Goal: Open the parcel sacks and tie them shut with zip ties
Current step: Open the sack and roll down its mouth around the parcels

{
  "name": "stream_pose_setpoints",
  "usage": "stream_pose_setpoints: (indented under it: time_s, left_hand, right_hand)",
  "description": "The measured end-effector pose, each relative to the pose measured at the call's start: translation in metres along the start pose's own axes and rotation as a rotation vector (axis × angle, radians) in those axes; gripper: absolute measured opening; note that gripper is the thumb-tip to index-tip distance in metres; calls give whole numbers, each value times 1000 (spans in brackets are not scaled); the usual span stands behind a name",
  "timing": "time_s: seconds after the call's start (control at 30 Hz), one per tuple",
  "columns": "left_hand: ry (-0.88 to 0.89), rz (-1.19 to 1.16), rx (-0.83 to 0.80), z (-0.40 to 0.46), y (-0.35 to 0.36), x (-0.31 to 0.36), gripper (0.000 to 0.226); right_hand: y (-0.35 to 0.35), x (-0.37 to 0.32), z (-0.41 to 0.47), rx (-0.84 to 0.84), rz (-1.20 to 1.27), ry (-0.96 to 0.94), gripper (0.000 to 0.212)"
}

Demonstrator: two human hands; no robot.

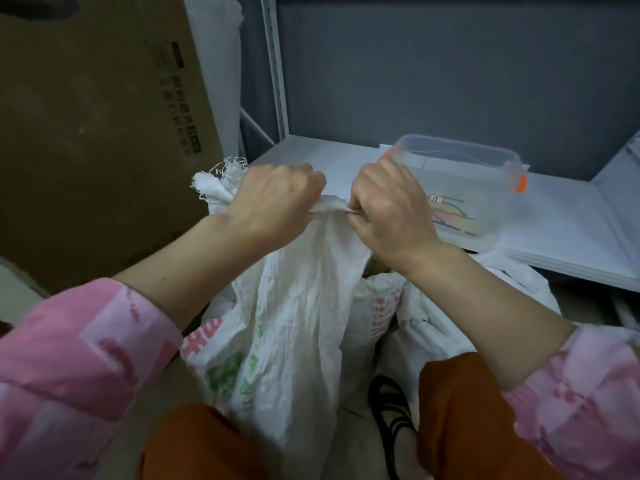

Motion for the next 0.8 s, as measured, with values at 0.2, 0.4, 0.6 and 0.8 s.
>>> stream_pose_setpoints:
  time_s: [0.2, 0.4, 0.6, 0.8]
  left_hand:
    - [-180, -554, -371, -3, -37, -13, 39]
    - [-165, -484, -395, 3, -31, -21, 14]
    - [-92, 6, -30, -14, -19, -29, 12]
    - [-47, -38, 174, -46, -8, -36, 12]
  right_hand:
    - [1, -8, -6, 121, -65, -124, 28]
    - [10, -21, -3, 57, -52, -114, 25]
    - [6, -15, 14, -418, 515, 445, 27]
    - [15, -30, 25, -639, 269, 396, 17]
Point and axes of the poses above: each hand's wrist, its own z-axis towards the middle knuckle, its own y-axis out of the palm, x = y × z, the point moved 1 cm from there along z, towards the middle knuckle, and after that the axes turned 7 degrees about y, right-handed, at the moved point
